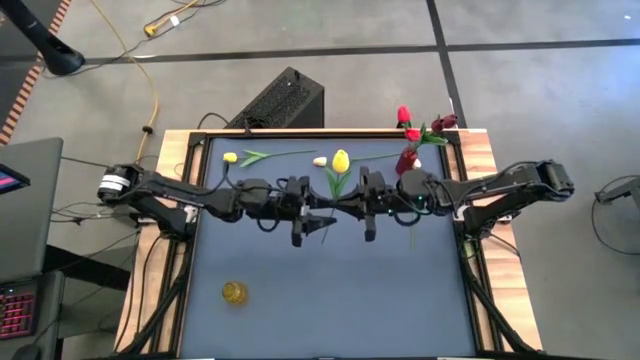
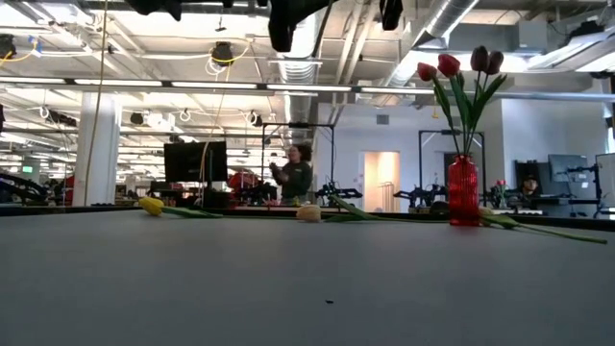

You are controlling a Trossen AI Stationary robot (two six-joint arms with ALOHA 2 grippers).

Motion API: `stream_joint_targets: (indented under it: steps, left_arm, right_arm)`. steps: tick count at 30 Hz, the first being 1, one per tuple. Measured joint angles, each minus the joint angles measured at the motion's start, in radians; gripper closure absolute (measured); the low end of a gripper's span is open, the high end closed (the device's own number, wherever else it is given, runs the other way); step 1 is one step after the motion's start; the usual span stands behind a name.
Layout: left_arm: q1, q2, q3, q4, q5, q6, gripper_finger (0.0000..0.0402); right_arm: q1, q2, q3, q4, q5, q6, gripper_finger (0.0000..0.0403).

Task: Sort flowers into vase by color
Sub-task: Put the bottom yellow flower into the yellow vase

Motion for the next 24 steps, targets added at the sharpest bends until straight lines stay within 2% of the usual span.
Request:
stream_joint_targets:
  steps: [5, 9, 14, 21, 24]
  left_arm:
    - [0.014, 0.003, 0.010, -0.024, 0.044, -0.029, 0.0176]
    - [0.016, 0.005, 0.010, -0.030, 0.071, -0.043, 0.0197]
    - [0.016, 0.005, 0.010, -0.047, 0.071, -0.043, 0.0259]
    - [0.015, 0.005, 0.009, -0.075, 0.072, -0.034, 0.0382]
    - [0.015, 0.005, 0.009, -0.076, 0.073, -0.034, 0.0394]
  right_arm:
    - [0.003, 0.000, 0.000, 0.000, 0.000, 0.001, 0.0372]
    - [0.002, 0.000, 0.000, -0.001, 0.000, 0.001, 0.0372]
    - [0.002, 0.000, 0.000, -0.004, 0.000, 0.001, 0.0371]
    - [0.006, 0.000, 0.000, -0.007, -0.019, 0.004, 0.0354]
    - [0.009, 0.000, 0.000, -0.010, -0.022, 0.018, 0.0348]
